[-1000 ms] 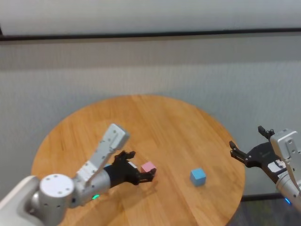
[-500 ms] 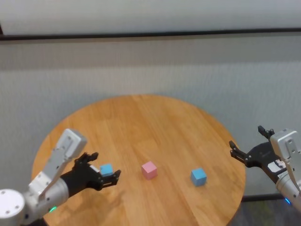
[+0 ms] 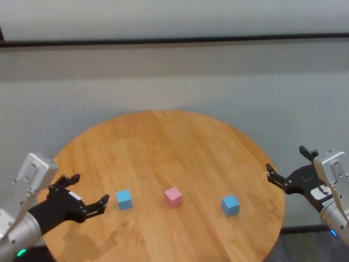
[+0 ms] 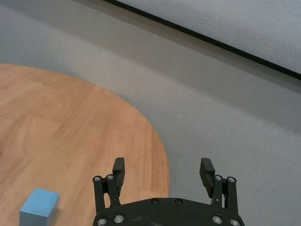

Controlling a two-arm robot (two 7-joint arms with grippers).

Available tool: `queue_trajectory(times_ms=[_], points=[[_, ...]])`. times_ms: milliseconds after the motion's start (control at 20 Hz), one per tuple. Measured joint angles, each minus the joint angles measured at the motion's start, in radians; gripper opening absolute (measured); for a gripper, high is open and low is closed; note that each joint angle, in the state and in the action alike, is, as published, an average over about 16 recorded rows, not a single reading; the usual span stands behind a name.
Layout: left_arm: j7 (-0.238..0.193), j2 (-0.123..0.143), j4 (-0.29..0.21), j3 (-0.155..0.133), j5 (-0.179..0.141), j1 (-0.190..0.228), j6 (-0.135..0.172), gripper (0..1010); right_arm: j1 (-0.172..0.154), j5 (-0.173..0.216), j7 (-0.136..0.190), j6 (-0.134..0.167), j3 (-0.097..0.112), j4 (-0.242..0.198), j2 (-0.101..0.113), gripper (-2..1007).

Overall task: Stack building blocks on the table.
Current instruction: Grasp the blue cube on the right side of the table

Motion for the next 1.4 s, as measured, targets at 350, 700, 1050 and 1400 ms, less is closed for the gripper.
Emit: queue_trajectory(times_ms=[350,700,1050,1400], points=[[0.007,0.021,-0.037,-0.026,-0.007,0.034,-0.01,1000,-0.021,-0.003,-0.019,0.049,0.004,-0.045,-0.013,1005],[0.005,0.015,-0.026,-0.019,-0.006,0.024,-0.007,1000,-0.055,0.003,-0.045,0.149,0.011,-0.111,-0.051,1005],[0.004,0.01,-0.017,-0.014,-0.006,0.017,-0.004,1000,-0.084,0.047,-0.063,0.255,0.032,-0.149,-0.12,1005],[0.003,0.008,-0.013,-0.011,-0.005,0.013,-0.002,1000,-0.107,0.102,-0.078,0.327,0.066,-0.162,-0.191,1005]])
